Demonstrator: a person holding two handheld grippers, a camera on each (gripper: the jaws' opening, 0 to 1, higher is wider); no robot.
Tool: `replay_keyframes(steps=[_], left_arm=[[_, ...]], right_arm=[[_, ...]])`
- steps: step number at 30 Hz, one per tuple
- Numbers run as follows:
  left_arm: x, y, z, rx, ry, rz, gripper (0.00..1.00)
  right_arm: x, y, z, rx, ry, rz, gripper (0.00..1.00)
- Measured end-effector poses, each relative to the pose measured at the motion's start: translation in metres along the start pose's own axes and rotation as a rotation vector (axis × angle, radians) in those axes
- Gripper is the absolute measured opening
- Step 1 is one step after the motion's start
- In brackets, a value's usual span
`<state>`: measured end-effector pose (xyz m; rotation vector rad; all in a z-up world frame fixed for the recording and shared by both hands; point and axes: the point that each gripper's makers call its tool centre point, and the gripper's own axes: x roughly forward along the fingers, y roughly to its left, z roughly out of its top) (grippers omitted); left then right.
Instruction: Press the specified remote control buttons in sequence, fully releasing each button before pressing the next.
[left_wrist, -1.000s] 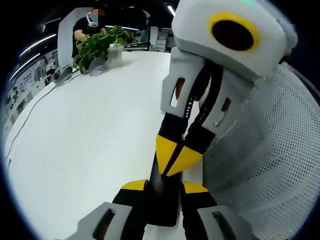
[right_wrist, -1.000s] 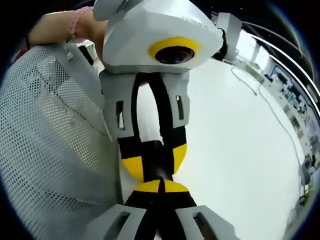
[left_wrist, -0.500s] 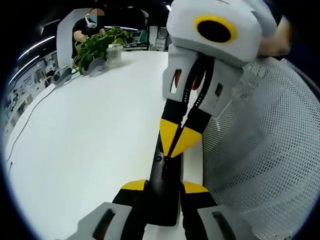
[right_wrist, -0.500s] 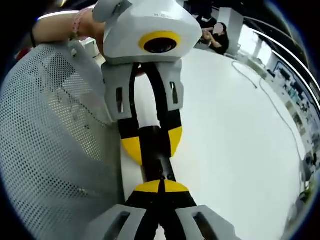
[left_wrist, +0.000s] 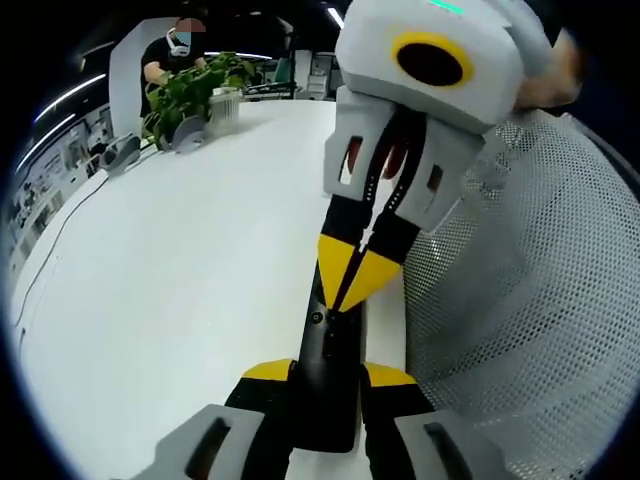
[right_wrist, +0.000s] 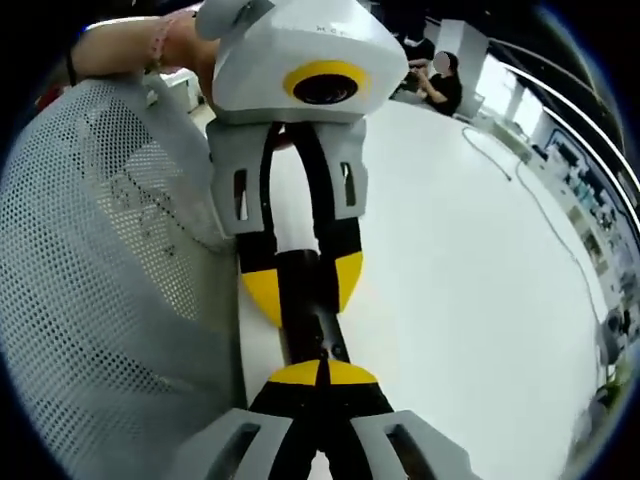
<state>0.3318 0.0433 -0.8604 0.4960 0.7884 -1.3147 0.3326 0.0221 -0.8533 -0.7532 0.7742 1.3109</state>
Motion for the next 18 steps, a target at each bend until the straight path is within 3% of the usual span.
replay_keyframes(steps=[6, 18], left_arm=[[0.0002, 0.0004, 0.0001, -0.011, -0.006, -0.001, 0.25], [0.0001, -0.0002, 0.0, 0.001, 0.0, -0.001, 0.25]], right_arm=[[-0.0035, 0.0009, -0.0056, -0.018, 0.037, -0.002, 0.0], [-0.0046, -0.0007, -0.0099, 0.014, 0.039, 0.006, 0.03]])
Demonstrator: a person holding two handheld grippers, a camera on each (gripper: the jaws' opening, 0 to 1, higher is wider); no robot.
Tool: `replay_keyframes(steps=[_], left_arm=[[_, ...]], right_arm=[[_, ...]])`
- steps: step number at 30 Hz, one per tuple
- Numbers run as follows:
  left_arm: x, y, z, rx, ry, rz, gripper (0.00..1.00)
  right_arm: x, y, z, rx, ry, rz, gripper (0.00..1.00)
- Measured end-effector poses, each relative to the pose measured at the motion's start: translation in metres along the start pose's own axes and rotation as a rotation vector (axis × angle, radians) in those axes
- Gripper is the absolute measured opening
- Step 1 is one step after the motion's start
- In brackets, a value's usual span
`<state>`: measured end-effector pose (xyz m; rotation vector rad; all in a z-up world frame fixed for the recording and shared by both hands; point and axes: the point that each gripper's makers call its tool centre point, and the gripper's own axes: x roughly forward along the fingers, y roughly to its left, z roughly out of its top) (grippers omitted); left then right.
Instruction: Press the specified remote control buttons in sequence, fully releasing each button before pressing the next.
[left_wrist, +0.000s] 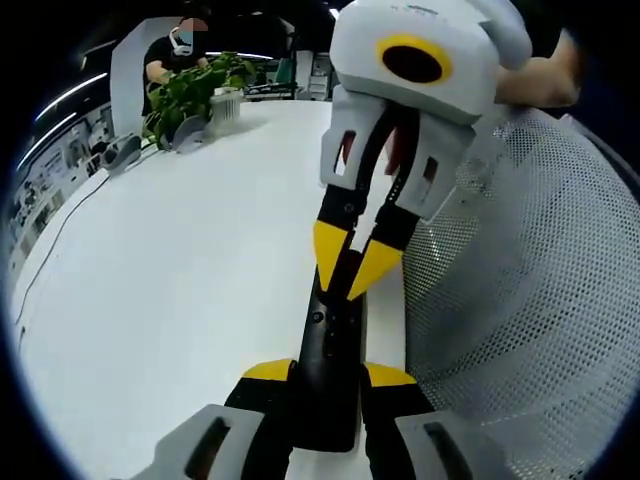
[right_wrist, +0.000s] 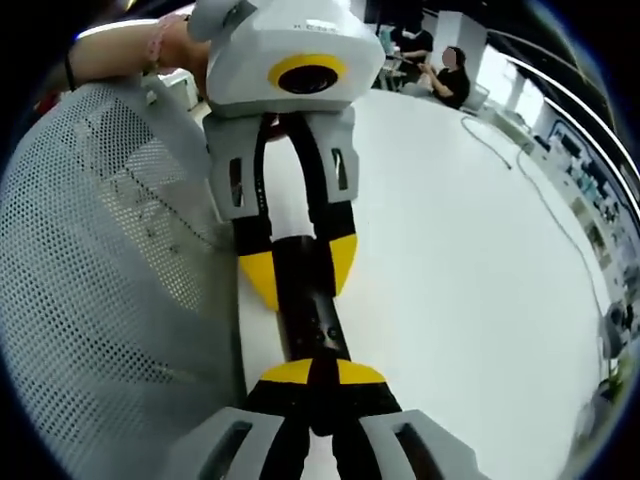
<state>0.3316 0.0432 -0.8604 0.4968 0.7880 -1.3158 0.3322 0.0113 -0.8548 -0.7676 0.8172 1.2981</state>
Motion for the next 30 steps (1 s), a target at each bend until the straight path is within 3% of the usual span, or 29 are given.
replay_keyframes(steps=[2, 7, 27, 30], left_arm=[[-0.0003, -0.0005, 0.0005, 0.002, 0.002, -0.001, 0.25], [-0.0006, -0.0006, 0.0007, 0.003, 0.002, -0.004, 0.25], [-0.0002, -0.0005, 0.0005, 0.002, 0.0, -0.002, 0.25], [0.0001, -0.0002, 0.0006, 0.009, 0.005, -0.001, 0.25]], right_arm=[[0.0003, -0.0001, 0.0005, 0.068, -0.028, 0.007, 0.03], [-0.0005, -0.0004, 0.0005, 0.033, -0.037, 0.014, 0.03], [-0.0051, 0.0029, -0.0041, 0.056, -0.038, 0.046, 0.06], [-0.0033, 0.0021, -0.0041, 0.027, -0.016, 0.025, 0.03]])
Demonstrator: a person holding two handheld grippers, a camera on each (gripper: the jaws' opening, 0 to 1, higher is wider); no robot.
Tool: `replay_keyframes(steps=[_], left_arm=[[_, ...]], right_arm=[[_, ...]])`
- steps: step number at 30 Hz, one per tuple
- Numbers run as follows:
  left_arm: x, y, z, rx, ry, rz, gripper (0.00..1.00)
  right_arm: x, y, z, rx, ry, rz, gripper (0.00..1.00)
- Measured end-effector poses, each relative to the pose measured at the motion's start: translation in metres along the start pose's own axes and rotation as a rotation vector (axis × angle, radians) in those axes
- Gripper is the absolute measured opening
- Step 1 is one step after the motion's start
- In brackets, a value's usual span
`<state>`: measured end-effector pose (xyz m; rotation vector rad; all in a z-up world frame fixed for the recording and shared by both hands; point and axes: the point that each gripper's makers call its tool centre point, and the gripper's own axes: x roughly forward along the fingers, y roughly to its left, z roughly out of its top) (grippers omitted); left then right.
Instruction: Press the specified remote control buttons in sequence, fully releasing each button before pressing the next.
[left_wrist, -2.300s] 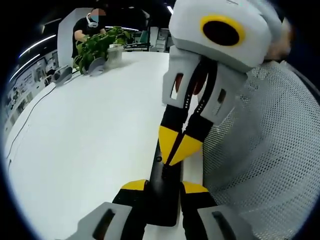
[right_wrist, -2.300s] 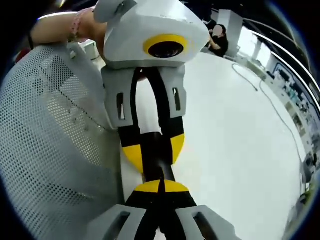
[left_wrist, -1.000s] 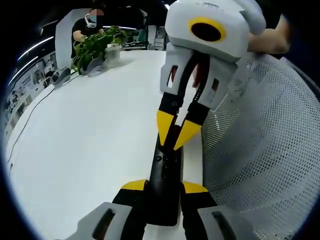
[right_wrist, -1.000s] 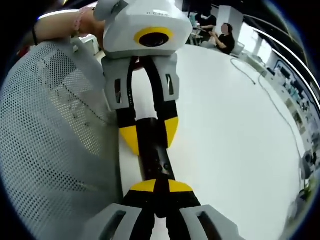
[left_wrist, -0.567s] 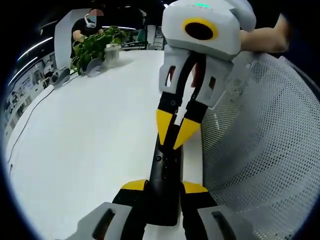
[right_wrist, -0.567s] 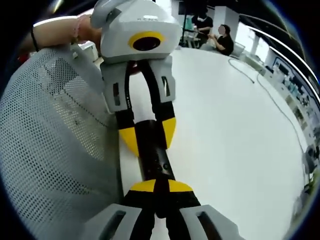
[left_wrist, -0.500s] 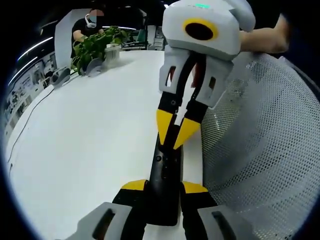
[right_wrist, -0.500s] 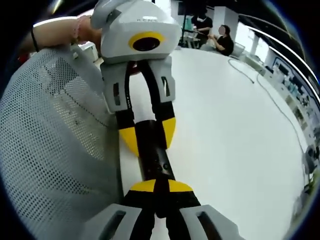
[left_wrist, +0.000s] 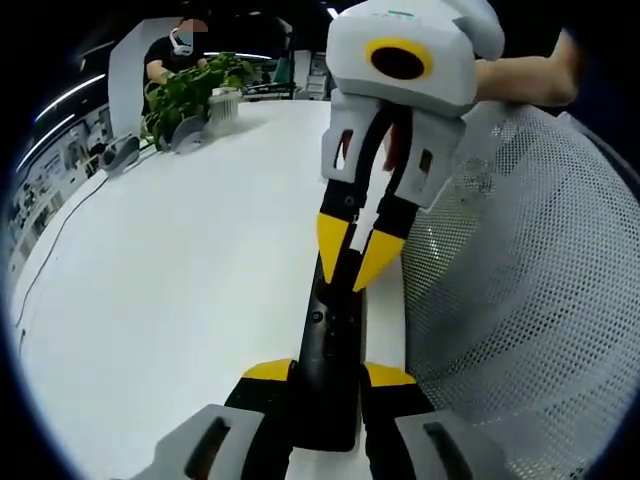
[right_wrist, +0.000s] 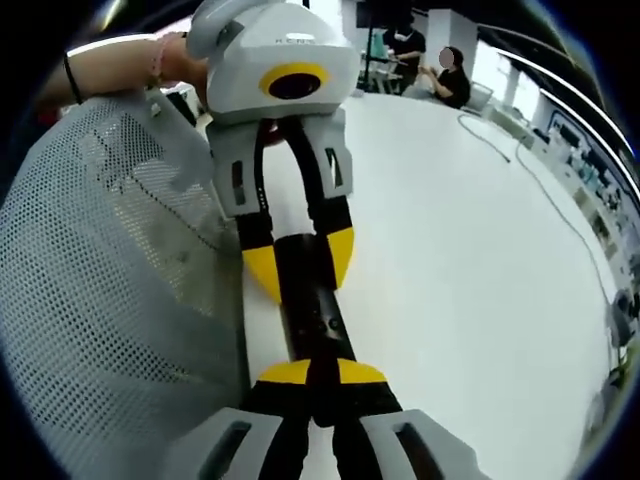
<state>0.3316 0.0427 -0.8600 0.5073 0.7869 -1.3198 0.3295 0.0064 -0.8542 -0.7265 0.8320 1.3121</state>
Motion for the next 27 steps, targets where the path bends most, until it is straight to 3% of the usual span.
replay_keyframes(steps=[4, 10, 19, 27], left_arm=[[0.0, -0.0003, -0.0007, 0.011, 0.006, 0.002, 0.25], [0.0002, 0.0003, -0.0012, 0.015, 0.009, -0.001, 0.25], [0.0, -0.0002, -0.0007, 0.008, 0.004, 0.008, 0.25], [0.0002, -0.0003, -0.0009, 0.012, 0.004, 0.018, 0.25]], right_arm=[[0.0007, -0.0018, -0.001, 0.044, -0.001, -0.021, 0.03], [0.0012, -0.0003, 0.0002, 0.013, 0.028, -0.033, 0.03], [-0.0018, -0.0037, -0.0002, 0.077, -0.013, -0.027, 0.03], [-0.0018, -0.0024, -0.0019, 0.017, 0.016, -0.038, 0.0]])
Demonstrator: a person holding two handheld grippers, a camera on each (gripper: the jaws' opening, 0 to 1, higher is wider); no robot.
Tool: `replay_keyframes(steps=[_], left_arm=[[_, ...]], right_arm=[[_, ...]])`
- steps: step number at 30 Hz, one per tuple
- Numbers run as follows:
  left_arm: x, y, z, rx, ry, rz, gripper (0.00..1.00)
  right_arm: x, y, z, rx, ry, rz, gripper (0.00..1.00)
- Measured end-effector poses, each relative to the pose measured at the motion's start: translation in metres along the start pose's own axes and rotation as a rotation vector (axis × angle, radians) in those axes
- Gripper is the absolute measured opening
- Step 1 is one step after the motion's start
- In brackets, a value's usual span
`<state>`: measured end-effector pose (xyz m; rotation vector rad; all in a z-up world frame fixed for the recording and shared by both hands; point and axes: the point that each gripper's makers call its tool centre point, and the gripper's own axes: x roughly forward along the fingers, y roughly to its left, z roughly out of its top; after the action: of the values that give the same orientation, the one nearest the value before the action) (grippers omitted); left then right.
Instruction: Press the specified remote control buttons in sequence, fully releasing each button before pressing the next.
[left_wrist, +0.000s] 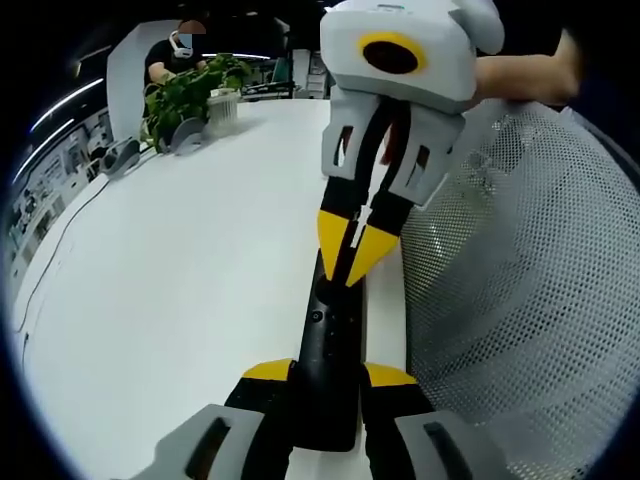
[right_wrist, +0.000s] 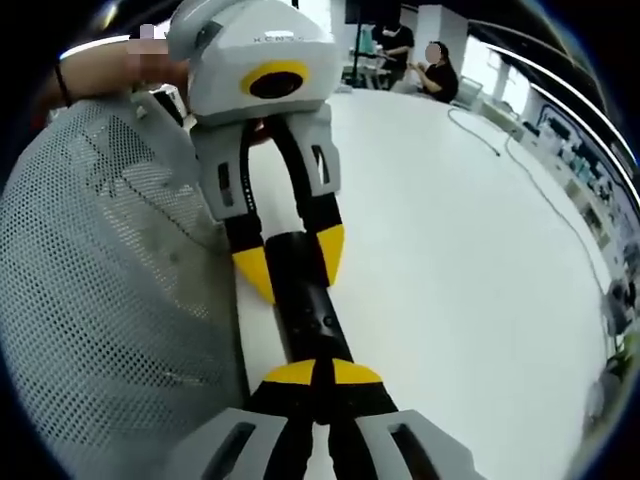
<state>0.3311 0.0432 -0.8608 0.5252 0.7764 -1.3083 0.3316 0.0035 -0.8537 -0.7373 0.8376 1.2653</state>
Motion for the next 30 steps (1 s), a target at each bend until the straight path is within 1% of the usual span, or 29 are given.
replay_keyframes(steps=[3, 4, 5, 6, 8, 9, 11, 12, 14, 16, 18, 20, 23, 27, 30], left_arm=[[-0.0002, -0.0003, 0.0003, 0.002, 0.001, 0.001, 0.25], [-0.0001, -0.0006, 0.0003, 0.005, 0.001, 0.0, 0.25], [0.0, -0.0007, 0.0003, 0.008, 0.002, 0.0, 0.25], [0.0005, -0.0005, 0.0003, 0.011, 0.005, 0.004, 0.25], [0.0009, -0.0006, 0.0004, 0.022, 0.014, 0.005, 0.25], [0.0009, -0.0003, 0.0006, 0.022, 0.019, 0.003, 0.25], [0.0004, -0.0003, 0.0004, 0.019, 0.018, -0.001, 0.25], [0.0002, -0.0004, 0.0004, 0.017, 0.016, -0.003, 0.25], [0.0005, -0.0003, -0.0002, 0.016, 0.016, -0.001, 0.25], [0.0006, -0.0002, -0.0002, 0.015, 0.015, 0.004, 0.25], [0.0006, -0.0003, -0.0001, 0.01, 0.012, 0.008, 0.25], [0.0004, -0.0002, 0.0001, 0.004, 0.008, 0.011, 0.25], [0.0005, 0.0, 0.0002, 0.001, 0.006, 0.015, 0.25], [0.0008, 0.0004, 0.0004, -0.011, 0.003, 0.02, 0.25], [0.0012, 0.0006, 0.0006, -0.033, -0.002, 0.024, 0.25]], right_arm=[[0.001, -0.0002, -0.0001, -0.031, 0.02, -0.009, 0.0], [0.0012, -0.0003, -0.0004, -0.054, 0.03, -0.017, 0.0], [0.0019, -0.0015, 0.0, -0.124, 0.039, -0.034, 0.0], [0.0024, -0.0029, 0.0004, -0.148, 0.041, -0.056, 0.0], [0.0035, -0.0015, 0.0004, -0.111, 0.053, -0.057, 0.0], [0.004, -0.0029, 0.0004, -0.122, 0.062, -0.054, 0.0], [0.0026, -0.0037, -0.0001, -0.104, 0.051, -0.052, 0.0], [0.0022, -0.0039, 0.0001, -0.078, 0.039, -0.049, 0.0], [0.0023, -0.0037, -0.0002, -0.082, 0.037, -0.048, 0.0], [0.0019, -0.0028, -0.0006, -0.107, 0.027, -0.051, 0.0], [0.0013, -0.0038, -0.0006, -0.097, 0.014, -0.051, 0.0], [0.001, -0.0048, 0.0001, -0.068, -0.004, -0.038, 0.0], [0.0, -0.0047, 0.0, -0.056, -0.02, -0.023, 0.0], [-0.0003, -0.0052, -0.0003, -0.041, -0.028, -0.008, 0.0], [-0.0007, -0.0035, -0.0004, -0.056, -0.028, 0.002, 0.0]])
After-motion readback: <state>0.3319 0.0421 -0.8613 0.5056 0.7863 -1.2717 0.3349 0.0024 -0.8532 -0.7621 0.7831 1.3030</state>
